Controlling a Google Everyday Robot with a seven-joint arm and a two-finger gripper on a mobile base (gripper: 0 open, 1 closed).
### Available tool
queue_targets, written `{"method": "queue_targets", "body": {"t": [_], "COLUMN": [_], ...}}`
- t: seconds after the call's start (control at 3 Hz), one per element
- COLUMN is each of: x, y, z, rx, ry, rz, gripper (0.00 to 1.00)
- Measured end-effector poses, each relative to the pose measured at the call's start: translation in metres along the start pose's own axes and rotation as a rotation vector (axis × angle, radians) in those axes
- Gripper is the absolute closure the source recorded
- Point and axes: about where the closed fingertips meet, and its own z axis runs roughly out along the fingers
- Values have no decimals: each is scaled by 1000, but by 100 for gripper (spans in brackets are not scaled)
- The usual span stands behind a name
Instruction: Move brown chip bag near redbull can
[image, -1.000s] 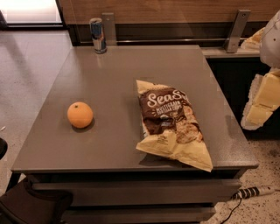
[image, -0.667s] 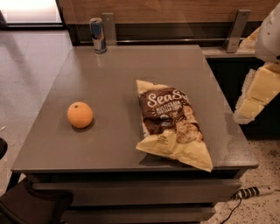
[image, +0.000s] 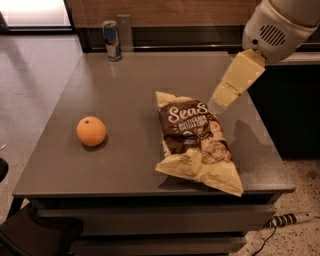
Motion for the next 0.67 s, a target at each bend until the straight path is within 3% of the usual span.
{"method": "queue_targets", "body": {"t": [0.33, 0.67], "x": [-19, -19], "y": [8, 3], "z": [14, 33], "rx": [8, 25], "ry": [77, 144], "rz": [108, 255], "gripper": [0, 0]}}
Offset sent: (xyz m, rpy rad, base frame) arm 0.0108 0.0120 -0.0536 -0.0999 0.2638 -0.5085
